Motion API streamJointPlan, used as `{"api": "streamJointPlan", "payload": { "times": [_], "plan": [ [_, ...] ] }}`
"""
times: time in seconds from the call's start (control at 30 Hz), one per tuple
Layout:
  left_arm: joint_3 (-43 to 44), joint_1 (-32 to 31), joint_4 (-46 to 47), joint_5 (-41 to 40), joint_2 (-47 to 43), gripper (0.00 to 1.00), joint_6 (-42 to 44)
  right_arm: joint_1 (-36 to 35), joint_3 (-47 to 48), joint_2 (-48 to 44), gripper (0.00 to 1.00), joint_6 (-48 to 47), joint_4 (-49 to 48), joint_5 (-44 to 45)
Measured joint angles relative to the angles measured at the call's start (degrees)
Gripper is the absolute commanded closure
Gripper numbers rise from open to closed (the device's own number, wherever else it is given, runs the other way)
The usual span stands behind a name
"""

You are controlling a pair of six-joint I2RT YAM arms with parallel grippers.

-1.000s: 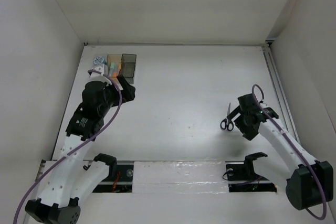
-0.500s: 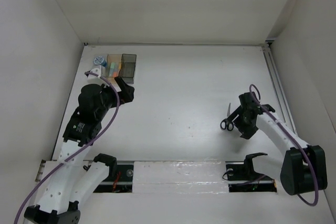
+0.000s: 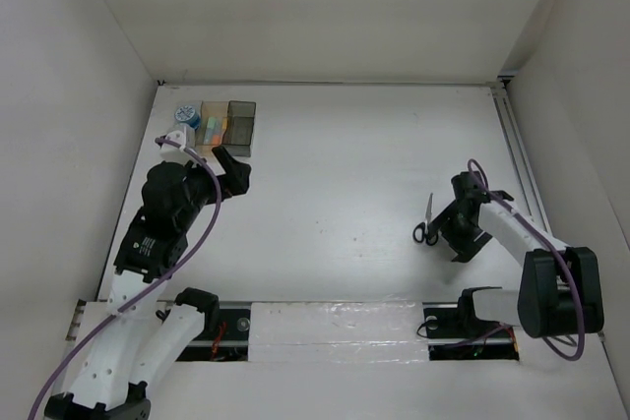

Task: Sort the stationery into containers
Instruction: Pick up the scissors from the center of the board.

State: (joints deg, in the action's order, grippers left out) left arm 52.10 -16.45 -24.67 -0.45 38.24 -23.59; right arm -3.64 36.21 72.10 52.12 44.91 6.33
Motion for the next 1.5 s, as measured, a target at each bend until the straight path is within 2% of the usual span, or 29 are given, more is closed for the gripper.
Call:
{"api": "streamJointPlan", "payload": {
  "times": [0.17,0.2,0.23,0.27,0.33,0.37,0.4,0.47,0.73,0.9,1.03,1.23,1.37,1.5],
  "plan": [
    [0.0,0.0,0.0,0.0,-0.6,0.00,0.2,1.0,1.4,3.1,0.28,-2.1,0.1,-0.6],
    [0.0,0.0,0.0,0.0,-0.6,0.00,0.2,1.1,1.9,4.0,0.47,-2.5,0.5,-0.8],
    [0.0,0.0,0.0,0.0,-0.6,0.00,0.2,1.3,2.5,4.9,0.53,-3.3,0.8,-1.0],
    [0.0,0.0,0.0,0.0,-0.6,0.00,0.2,1.4,2.9,5.5,0.53,-3.8,0.9,-1.1],
    [0.0,0.0,0.0,0.0,-0.6,0.00,0.2,1.5,3.5,6.3,0.73,-4.4,1.1,-1.2],
    [0.0,0.0,0.0,0.0,-0.6,0.00,0.2,1.5,3.7,6.7,0.75,-5.0,1.3,-1.2],
    [0.0,0.0,0.0,0.0,-0.6,0.00,0.2,1.5,4.0,7.1,0.82,-5.3,1.5,-1.2],
    [0.0,0.0,0.0,0.0,-0.6,0.00,0.2,1.5,4.5,7.9,1.00,-6.0,2.2,-1.2],
    [0.0,0.0,0.0,0.0,0.0,0.00,0.2,1.1,5.7,8.5,1.00,-7.9,2.3,-3.0],
    [0.0,0.0,0.2,0.9,2.6,0.00,0.5,-6.7,7.0,1.9,1.00,-7.7,-3.4,-3.5],
    [0.0,0.0,0.7,4.1,8.4,0.00,1.0,-14.6,11.0,-2.0,1.00,-8.4,-7.2,-2.8],
    [0.6,0.0,1.6,14.9,18.8,0.00,1.4,-30.3,17.1,0.7,1.00,-12.7,-14.0,-1.1],
    [0.6,0.0,6.7,25.7,18.6,0.00,-0.4,-38.1,19.3,5.7,1.00,-14.7,-17.5,-1.8],
    [1.1,0.0,11.9,31.6,18.1,0.00,-2.5,-43.5,21.4,9.1,1.00,-14.9,-18.7,-2.1]
  ]
}}
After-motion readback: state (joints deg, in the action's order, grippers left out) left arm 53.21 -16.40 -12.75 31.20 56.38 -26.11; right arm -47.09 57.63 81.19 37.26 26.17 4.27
